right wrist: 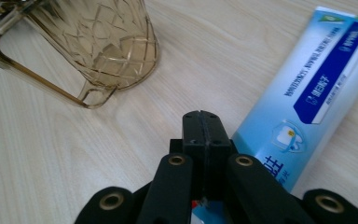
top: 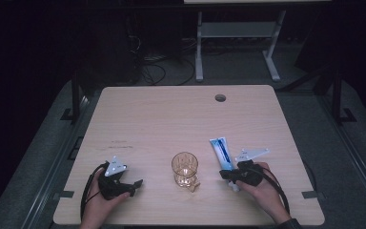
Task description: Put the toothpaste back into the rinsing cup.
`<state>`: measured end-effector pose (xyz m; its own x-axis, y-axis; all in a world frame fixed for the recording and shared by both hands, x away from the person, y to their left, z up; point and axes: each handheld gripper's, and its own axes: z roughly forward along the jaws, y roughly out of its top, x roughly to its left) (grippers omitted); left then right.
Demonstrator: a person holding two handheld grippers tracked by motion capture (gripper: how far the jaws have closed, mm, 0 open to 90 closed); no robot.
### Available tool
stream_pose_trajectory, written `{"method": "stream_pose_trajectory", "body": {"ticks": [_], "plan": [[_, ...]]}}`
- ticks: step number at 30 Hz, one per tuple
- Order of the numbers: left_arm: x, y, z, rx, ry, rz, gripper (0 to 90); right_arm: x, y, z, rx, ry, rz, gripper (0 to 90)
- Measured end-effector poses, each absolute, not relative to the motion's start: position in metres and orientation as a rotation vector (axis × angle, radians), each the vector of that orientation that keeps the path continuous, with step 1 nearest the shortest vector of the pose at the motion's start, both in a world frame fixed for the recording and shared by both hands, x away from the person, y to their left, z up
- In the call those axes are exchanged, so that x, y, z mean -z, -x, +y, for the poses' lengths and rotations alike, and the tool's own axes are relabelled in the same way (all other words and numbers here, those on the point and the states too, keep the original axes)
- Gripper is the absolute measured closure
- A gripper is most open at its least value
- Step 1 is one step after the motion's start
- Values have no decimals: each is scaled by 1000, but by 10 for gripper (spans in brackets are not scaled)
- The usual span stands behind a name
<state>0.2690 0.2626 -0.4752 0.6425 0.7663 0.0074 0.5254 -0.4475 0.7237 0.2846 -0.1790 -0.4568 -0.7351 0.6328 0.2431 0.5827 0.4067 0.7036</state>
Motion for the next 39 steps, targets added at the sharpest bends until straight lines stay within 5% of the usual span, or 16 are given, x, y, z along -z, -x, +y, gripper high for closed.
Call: {"method": "stream_pose_trajectory", "body": {"ticks": [31, 39], "plan": [[475, -269, 262, -439, -2152, 999, 129, 454, -291, -209, -1234, -1181, 2508, 894], [475, -269, 263, -439, -2152, 999, 129, 444, -292, -206, -1273, -1127, 2502, 733]]}}
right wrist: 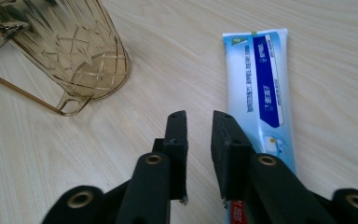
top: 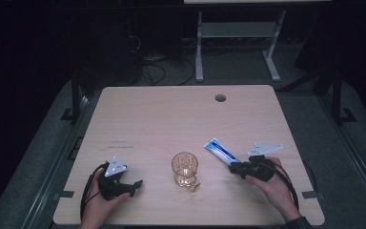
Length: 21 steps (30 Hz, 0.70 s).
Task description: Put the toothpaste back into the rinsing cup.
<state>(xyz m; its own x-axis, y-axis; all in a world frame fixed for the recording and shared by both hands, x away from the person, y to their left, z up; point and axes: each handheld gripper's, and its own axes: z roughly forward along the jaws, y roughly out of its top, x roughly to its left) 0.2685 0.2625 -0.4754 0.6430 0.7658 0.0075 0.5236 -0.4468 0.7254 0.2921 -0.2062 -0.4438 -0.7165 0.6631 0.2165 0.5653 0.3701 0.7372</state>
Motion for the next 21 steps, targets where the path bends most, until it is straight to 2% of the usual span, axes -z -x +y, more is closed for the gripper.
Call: {"method": "stream_pose_trajectory", "body": {"ticks": [12, 21], "plan": [[475, -269, 263, -438, -2154, 1000, 129, 435, -310, -200, -1222, -1127, 2461, 495], [475, -268, 263, -437, -2154, 1000, 129, 431, -326, -189, -1169, -1129, 2461, 425]]}}
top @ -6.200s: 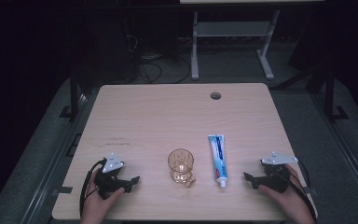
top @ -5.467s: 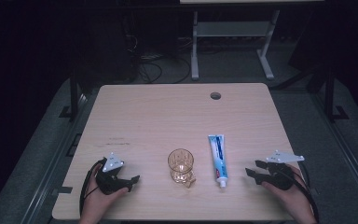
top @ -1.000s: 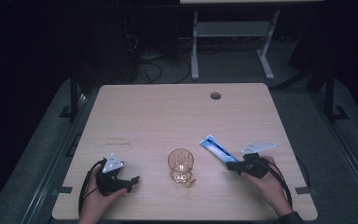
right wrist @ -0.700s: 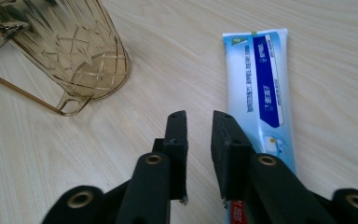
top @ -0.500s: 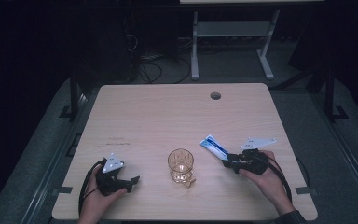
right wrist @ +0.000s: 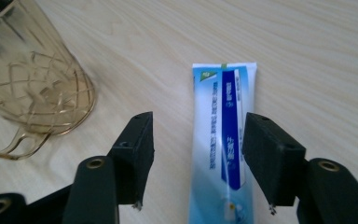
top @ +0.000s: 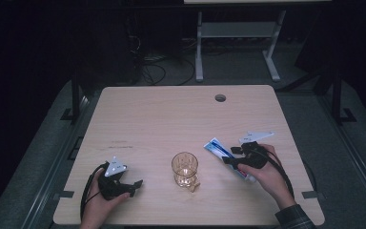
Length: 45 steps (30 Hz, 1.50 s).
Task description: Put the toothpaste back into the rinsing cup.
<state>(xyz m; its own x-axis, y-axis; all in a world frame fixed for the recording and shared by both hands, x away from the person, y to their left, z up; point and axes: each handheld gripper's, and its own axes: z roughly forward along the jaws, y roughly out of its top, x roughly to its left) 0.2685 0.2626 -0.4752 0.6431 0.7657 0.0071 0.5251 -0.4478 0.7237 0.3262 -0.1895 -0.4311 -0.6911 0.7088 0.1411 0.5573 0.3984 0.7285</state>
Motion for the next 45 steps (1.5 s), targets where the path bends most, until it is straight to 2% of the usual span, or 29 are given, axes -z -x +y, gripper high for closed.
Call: {"method": "stream_pose_trajectory", "body": {"ticks": [20, 45], "plan": [[475, -269, 263, -437, -2154, 1000, 129, 427, -363, -162, -1022, -1112, 2515, 388], [475, -268, 262, -435, -2156, 996, 129, 455, -390, -138, -745, -1128, 2622, 387]]}}
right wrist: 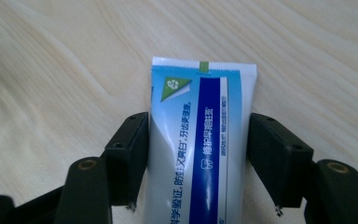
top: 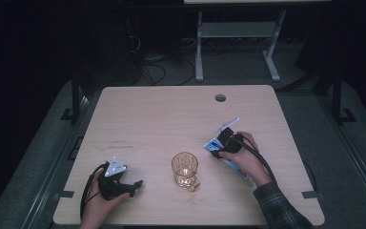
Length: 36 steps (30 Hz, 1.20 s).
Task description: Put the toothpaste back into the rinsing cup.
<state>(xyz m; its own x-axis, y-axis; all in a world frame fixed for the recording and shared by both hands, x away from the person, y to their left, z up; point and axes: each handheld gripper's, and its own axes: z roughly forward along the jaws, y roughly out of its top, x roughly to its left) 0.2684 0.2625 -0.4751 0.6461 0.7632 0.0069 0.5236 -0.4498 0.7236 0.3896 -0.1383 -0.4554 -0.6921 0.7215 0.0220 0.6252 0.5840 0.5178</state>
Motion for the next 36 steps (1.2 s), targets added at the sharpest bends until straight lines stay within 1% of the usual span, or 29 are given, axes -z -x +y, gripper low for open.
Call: {"method": "stream_pose_trajectory", "body": {"ticks": [12, 16, 18, 19, 30, 34, 36], "plan": [[475, -268, 262, -435, -2155, 995, 129, 456, -389, -137, -744, -1125, 2613, 396], [475, -268, 262, -435, -2156, 995, 129, 455, -386, -136, -741, -1160, 2599, 458], [475, -268, 262, -435, -2155, 996, 129, 455, -385, -135, -740, -1161, 2599, 469], [475, -268, 262, -435, -2156, 995, 129, 455, -385, -134, -736, -1162, 2599, 493], [475, -268, 262, -435, -2156, 995, 129, 453, -383, -135, -737, -1185, 2594, 581], [475, -268, 262, -435, -2156, 995, 129, 448, -383, -139, -771, -1201, 2595, 661], [475, -268, 262, -435, -2156, 995, 129, 447, -383, -142, -800, -1213, 2598, 680]]}}
